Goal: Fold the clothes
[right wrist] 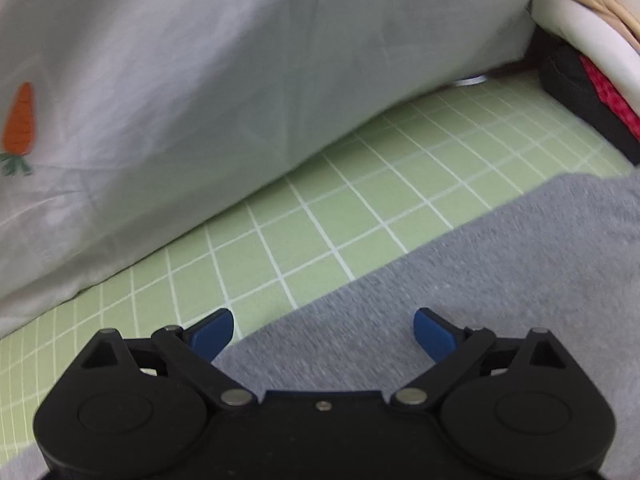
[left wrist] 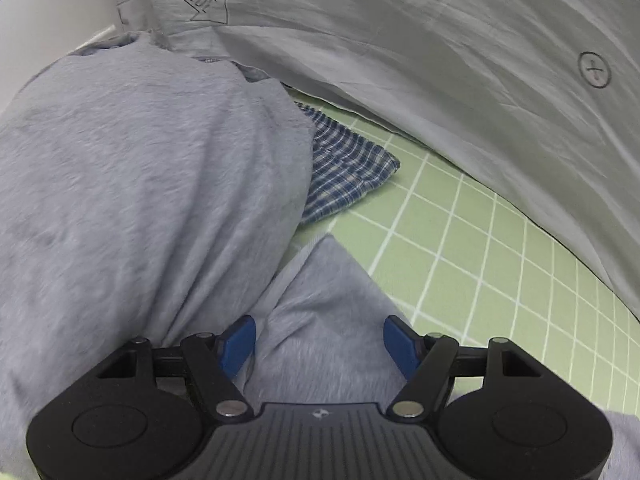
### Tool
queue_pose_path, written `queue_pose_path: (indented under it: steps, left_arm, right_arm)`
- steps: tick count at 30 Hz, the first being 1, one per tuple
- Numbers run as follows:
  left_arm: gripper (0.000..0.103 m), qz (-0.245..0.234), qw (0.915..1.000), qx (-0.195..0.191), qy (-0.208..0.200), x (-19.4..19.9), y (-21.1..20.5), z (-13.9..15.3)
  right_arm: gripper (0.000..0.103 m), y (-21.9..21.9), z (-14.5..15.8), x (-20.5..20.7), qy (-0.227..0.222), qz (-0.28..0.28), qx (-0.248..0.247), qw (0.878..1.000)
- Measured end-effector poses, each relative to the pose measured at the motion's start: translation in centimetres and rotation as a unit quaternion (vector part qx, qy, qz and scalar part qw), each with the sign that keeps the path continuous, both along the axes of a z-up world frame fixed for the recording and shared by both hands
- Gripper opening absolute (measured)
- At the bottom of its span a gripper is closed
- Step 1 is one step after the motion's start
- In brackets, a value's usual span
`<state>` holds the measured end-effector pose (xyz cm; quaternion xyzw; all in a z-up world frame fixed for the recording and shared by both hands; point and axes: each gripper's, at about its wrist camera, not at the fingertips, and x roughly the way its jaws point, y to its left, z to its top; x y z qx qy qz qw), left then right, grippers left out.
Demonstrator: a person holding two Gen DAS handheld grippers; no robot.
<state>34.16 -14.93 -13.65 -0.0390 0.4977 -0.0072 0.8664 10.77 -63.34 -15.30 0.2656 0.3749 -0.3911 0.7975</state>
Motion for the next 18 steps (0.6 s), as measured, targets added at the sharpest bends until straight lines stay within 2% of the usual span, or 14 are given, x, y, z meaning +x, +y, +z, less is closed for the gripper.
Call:
queue_pose_path:
  steps: [4,7,8,9,10,11,12,13,15,18]
  left_arm:
    - [0.079,0.002,0.9998,0.001,-0.018,0.8,-0.1,-0.2]
    - [0.076,0.0,0.9994,0.023,-0.026,0.8,-0.7,-0.3]
    - [0.064,-0.001,0.999,0.032,-0.029,0.8,-0.9,-0.3]
    - [0.057,0.006,0.9981,0.05,-0.034,0.8,-1.1,-0.3]
    - [0.04,0.011,0.9975,0.056,-0.04,0.7,-1.1,-0.2]
    - [0.011,0.019,0.9972,0.058,-0.043,0.7,-0.9,0.0]
    - [0.003,0.025,0.9975,0.053,-0.041,1.0,-0.5,0.1]
    - [0.002,0.031,0.9977,0.046,-0.038,1.3,-0.2,0.1]
    - [0.002,0.049,0.9973,0.032,-0.044,1.8,0.5,0.5]
    - [0.002,0.064,0.996,0.016,-0.061,2.4,1.4,1.8]
  right_arm:
    - [0.099,1.1,-0.6,1.3,0.042,-0.003,-0.032,0.999]
    - [0.098,1.8,-0.6,1.7,0.044,0.011,-0.046,0.998]
    - [0.09,2.1,-0.4,1.7,0.041,0.022,-0.051,0.998]
    - [0.073,2.3,-0.2,1.8,0.037,0.033,-0.057,0.997]
    - [0.059,2.5,0.0,1.9,0.034,0.044,-0.063,0.996]
    - [0.031,2.7,0.2,1.9,0.034,0.055,-0.069,0.995]
    - [0.006,2.8,0.3,2.0,0.036,0.063,-0.074,0.995]
    - [0.001,2.7,0.3,2.0,0.036,0.07,-0.077,0.994]
    - [0.0,2.5,0.5,1.8,0.035,0.076,-0.086,0.993]
    - [0.0,1.4,1.4,0.9,0.022,0.051,-0.114,0.992]
